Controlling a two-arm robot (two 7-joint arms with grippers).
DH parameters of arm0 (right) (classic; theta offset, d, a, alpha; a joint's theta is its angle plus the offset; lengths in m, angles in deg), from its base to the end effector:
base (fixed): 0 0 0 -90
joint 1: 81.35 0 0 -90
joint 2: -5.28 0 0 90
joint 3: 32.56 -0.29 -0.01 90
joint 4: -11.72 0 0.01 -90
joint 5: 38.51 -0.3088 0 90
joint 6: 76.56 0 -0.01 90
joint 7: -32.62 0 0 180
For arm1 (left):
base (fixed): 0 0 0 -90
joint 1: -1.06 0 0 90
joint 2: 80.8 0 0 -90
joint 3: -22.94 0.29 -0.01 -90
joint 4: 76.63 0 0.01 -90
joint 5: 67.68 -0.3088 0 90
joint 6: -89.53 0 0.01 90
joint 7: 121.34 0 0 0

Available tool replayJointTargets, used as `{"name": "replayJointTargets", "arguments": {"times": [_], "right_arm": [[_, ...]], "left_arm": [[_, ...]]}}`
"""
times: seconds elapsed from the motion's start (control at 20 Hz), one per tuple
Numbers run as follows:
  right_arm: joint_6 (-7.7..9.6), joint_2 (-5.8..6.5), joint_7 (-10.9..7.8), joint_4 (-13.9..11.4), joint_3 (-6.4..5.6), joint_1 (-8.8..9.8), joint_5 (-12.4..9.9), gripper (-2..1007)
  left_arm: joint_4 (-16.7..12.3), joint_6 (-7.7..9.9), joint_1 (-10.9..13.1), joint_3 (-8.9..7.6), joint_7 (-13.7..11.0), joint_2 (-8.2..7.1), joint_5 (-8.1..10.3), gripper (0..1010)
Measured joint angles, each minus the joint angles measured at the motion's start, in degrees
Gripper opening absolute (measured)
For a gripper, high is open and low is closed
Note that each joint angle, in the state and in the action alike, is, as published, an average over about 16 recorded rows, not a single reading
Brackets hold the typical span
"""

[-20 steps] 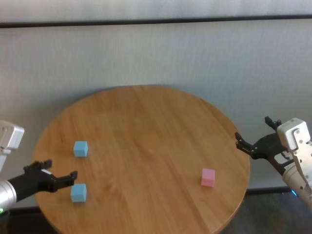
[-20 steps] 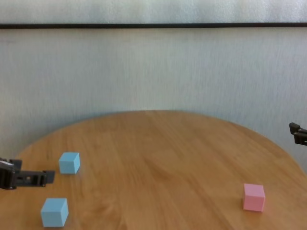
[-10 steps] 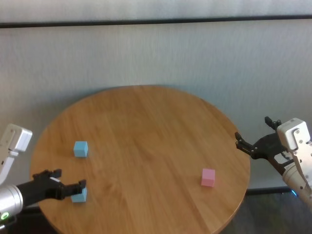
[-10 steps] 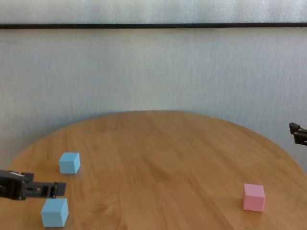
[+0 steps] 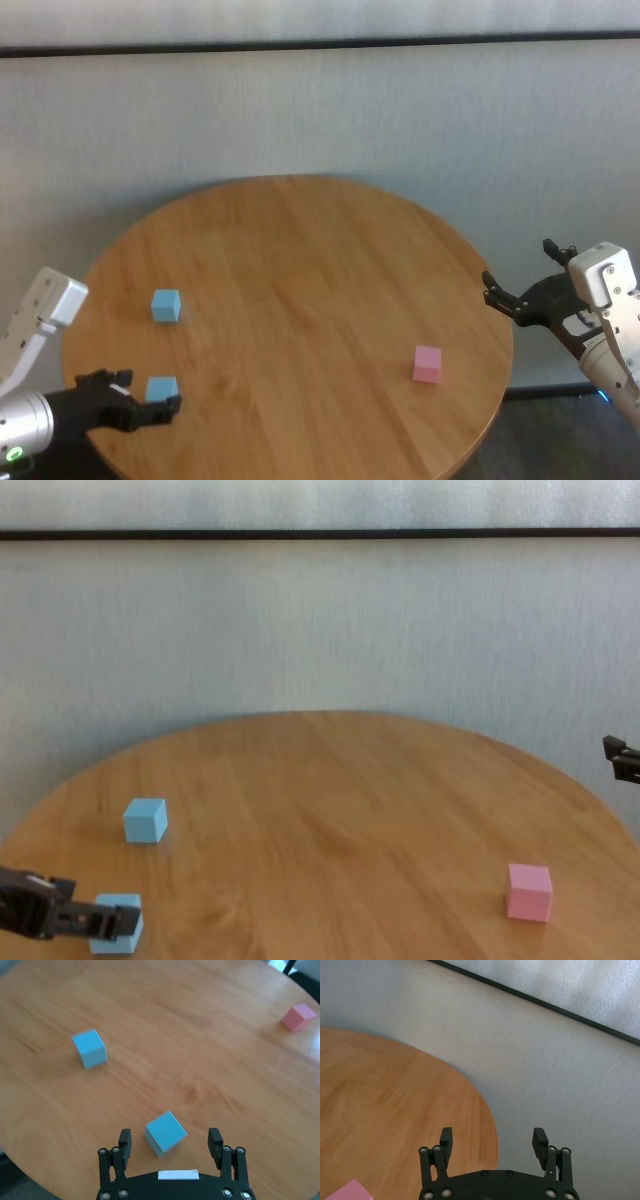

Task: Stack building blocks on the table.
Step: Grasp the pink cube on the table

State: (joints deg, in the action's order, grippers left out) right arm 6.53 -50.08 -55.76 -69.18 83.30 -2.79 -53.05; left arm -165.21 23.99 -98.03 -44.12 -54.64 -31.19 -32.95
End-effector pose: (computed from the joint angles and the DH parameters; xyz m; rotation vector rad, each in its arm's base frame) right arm 0.3581 -0.0827 -0.3022 -0.3043 -0.2853 -1.2480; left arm 0.3476 0.1028 -0.2697 0.4609 0.3498 0.8704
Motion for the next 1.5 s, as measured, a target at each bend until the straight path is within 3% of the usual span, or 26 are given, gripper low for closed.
{"name": "replayJointTargets", "arguments": {"times": [0.3,0.9,1.5], "right_arm": [[0.00,0.00,0.00,0.00,0.00,0.00,0.00,1005],[0.00,0.00,0.00,0.00,0.00,0.00,0.00,1005],[0.00,0.00,0.00,0.00,0.00,0.00,0.00,1005]], "left_arm": [[-0.09,1.65,-0.62,1.02,-0.05,-0.21,-0.69,1002],[0.37,3.06,-1.92,2.40,-0.36,-0.03,-2.48,1002],[1.69,7.02,-4.93,3.65,-0.59,0.99,-3.60,1002]]}}
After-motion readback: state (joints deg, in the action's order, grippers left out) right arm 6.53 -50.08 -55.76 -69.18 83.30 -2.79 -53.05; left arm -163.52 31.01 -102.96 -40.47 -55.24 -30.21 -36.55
